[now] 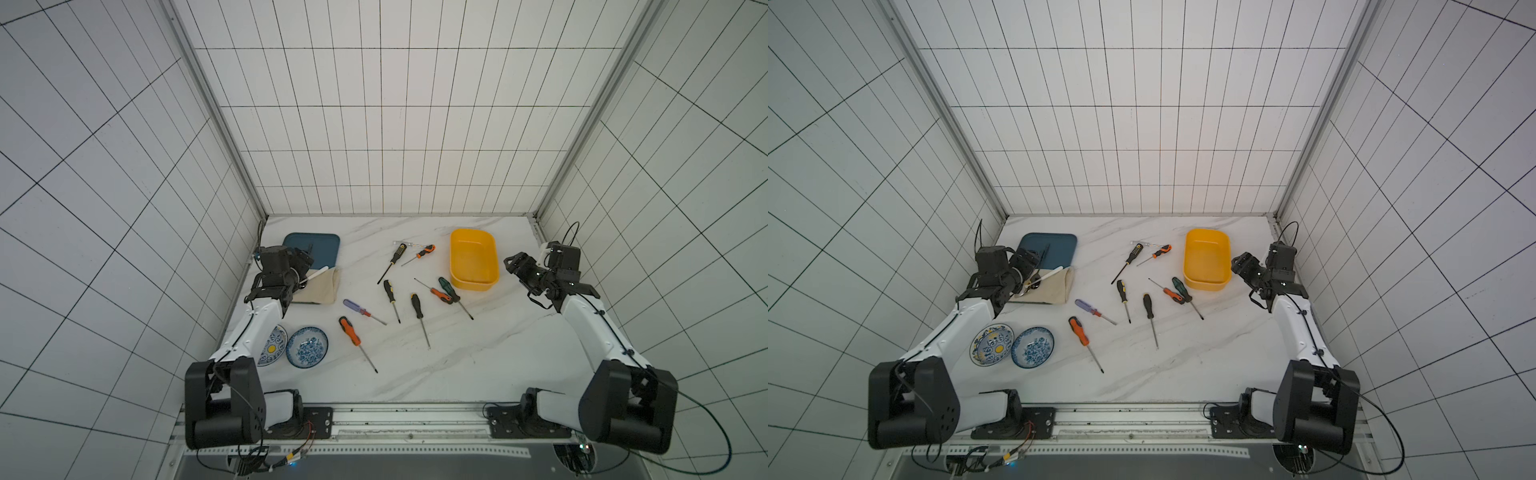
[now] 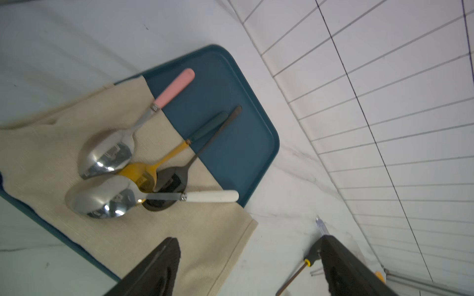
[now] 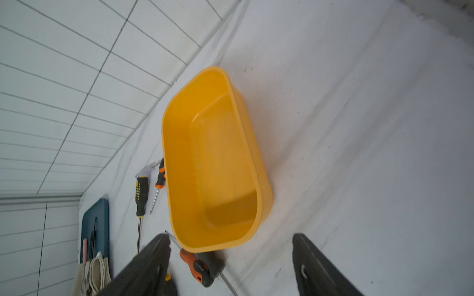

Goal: Put the screwdriver on the desktop into the storage box
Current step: Pick up the screwdriver from the center of the board.

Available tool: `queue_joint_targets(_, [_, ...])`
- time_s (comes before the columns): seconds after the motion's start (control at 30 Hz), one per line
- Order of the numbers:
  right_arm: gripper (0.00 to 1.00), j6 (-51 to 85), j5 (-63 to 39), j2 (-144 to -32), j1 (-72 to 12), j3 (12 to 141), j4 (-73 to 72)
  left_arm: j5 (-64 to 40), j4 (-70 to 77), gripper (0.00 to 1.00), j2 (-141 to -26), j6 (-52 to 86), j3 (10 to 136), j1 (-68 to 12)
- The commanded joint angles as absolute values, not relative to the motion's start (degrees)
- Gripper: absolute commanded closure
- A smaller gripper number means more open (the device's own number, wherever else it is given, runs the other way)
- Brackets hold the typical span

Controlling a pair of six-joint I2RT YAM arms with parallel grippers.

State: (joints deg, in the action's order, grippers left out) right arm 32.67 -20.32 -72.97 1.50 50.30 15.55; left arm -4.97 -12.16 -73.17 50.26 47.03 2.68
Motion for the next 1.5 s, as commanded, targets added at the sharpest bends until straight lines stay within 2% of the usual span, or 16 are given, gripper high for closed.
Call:
queue_joint_targets(0.0, [0.22, 28.8, -20.5, -72.5, -4.4, 54.0, 23.5, -9.2, -20.9, 0.10, -69.0, 48.7, 49.4, -1.4])
queue_joint_targets(0.13, [0.28, 27.0, -19.2, -73.7, -9.7, 53.4, 24.1, -14.3, -21.1, 0.08, -66.3, 45.6, 47.2, -6.4])
queue_joint_targets(0.2, [0.29, 25.8, -16.7, -75.0, -12.3, 53.9, 25.3, -15.6, -22.6, 0.12, -65.6, 43.5, 47.1, -9.6])
queue_joint_targets(0.37, [0.32, 22.8, -12.1, -79.5, -17.1, 55.9, 27.1, -14.2, -28.7, 0.17, -66.3, 39.0, 48.6, -19.9])
queue_joint_targets(0.53, [0.38, 20.5, -9.4, -85.7, -20.3, 59.7, 29.1, -13.8, -31.9, 0.18, -68.5, 37.8, 50.1, -25.6])
queue_joint_targets(0.77, [0.44, 18.9, -7.1, -92.9, -23.2, 63.4, 30.1, -13.8, -32.2, 0.17, -67.9, 37.6, 48.7, -26.1])
queue_joint_targets(1.47, [0.54, 17.8, -3.8, -101.2, -26.6, 66.4, 30.0, -14.8, -32.4, 0.17, -67.7, 38.0, 48.2, -26.2])
